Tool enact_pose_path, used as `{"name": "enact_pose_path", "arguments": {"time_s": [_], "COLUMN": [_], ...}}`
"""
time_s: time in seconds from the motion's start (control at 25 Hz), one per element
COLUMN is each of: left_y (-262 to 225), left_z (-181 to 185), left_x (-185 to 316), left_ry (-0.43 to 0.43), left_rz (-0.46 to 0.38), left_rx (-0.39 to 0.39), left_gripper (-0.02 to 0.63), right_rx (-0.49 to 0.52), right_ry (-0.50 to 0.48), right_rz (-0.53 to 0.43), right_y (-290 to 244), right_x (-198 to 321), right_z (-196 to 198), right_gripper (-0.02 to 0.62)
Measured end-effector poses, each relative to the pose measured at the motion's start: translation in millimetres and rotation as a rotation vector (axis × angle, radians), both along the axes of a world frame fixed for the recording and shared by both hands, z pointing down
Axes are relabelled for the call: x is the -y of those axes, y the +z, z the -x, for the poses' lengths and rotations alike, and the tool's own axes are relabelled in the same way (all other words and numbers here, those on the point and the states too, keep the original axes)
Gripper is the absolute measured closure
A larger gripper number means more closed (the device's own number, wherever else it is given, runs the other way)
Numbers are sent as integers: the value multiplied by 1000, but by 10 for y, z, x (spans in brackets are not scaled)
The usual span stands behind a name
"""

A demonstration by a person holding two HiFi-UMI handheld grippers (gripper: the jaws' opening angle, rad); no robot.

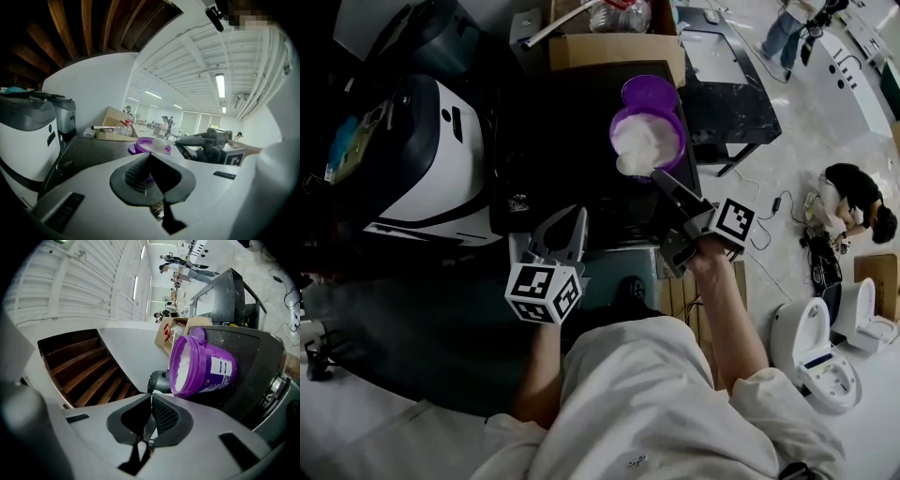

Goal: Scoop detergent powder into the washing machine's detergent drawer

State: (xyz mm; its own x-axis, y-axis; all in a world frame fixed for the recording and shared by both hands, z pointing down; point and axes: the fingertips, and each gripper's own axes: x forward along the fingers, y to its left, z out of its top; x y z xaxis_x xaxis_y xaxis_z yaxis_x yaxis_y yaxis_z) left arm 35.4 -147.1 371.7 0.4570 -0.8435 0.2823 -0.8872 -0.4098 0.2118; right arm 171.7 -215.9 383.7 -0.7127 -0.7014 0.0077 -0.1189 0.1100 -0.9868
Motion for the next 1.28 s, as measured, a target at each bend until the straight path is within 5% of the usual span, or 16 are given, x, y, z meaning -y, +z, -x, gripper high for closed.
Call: {"name": "enact_pose_path", "arguments": {"time_s": [0.4,1.28], "left_y": [-2,120], "left_z": [413,1222], "left_x": [-264,-836], "left_ry": [33,83], "left_rz": [5,23], "left_rx": [-3,-46], "left_gripper": [594,594], "right_rx": [89,78], "right_ry": [-51,-23], "right_rz": [5,60], "right_y": [4,249], "right_x": [-468,-1377], "right_z": [572,1333], "right_gripper": [584,584]}}
